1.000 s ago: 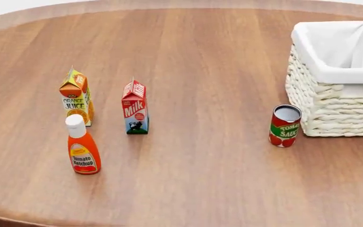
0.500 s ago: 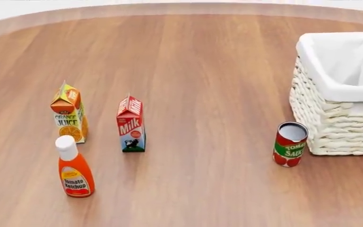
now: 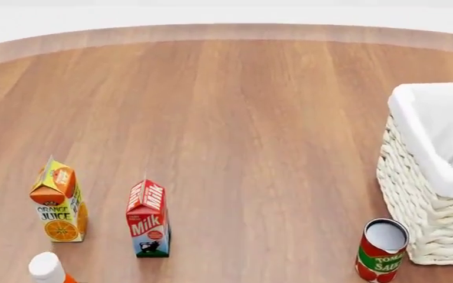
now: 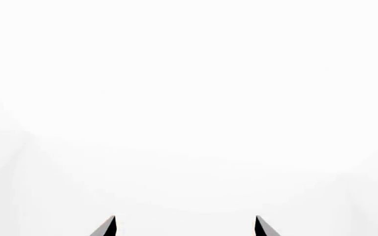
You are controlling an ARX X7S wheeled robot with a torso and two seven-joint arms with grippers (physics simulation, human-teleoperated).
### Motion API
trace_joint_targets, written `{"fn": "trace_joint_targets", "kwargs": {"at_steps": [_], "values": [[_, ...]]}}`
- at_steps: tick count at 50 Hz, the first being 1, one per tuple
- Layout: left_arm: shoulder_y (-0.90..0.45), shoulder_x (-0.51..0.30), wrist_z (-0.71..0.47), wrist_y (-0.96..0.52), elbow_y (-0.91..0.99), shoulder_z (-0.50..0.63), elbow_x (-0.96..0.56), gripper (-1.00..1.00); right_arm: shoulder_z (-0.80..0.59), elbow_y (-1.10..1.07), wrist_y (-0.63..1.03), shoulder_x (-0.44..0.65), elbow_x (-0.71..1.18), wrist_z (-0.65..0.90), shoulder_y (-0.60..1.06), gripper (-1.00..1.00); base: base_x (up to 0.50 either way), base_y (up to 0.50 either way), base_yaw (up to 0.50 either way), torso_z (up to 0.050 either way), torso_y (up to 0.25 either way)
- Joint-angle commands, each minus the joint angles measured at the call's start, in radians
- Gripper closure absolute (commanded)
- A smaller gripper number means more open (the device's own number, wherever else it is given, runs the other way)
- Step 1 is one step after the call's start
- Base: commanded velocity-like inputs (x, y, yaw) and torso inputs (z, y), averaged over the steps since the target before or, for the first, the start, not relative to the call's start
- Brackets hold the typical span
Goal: Pick the milk and place it in the basket.
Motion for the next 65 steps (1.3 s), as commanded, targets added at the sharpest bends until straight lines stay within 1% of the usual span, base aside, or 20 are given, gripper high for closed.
{"fn": "trace_joint_targets", "kwargs": {"at_steps": [1,37,53,56,59,65], "values": [[0.012,-0.006,-0.008,0.017,-0.005,0.007,-0.007,-1.0,-0.007,0.002,-0.017,0.012,0.015,0.005,-0.013,-1.0,0.5,0.0,0.0,0.0,0.0],[0.03,-0.025,-0.037,0.048,-0.018,0.015,-0.034,-1.0,-0.044,0.014,-0.058,0.041,0.016,0.03,-0.037,-1.0,0.5,0.0,0.0,0.0,0.001],[0.039,-0.033,-0.049,0.061,-0.022,0.018,-0.046,-1.0,-0.073,0.012,-0.08,0.059,-0.006,0.017,-0.057,-1.0,0.0,0.0,0.0,0.0,0.001],[0.041,-0.035,-0.051,0.062,-0.022,0.017,-0.049,-1.0,-0.081,0.026,-0.084,0.056,-0.01,0.002,-0.077,-1.0,0.0,0.0,0.0,0.0,0.0],[0.044,-0.037,-0.053,0.065,-0.022,0.017,-0.051,-1.0,-0.12,0.047,-0.085,0.067,-0.036,-0.044,-0.117,-1.0,0.0,0.0,0.0,0.0,0.0],[0.051,-0.041,-0.055,0.072,-0.024,0.019,-0.052,-1.0,-0.111,0.122,-0.069,0.054,0.041,-0.1,-0.184,-1.0,0.0,0.0,0.0,0.0,0.0]]}}
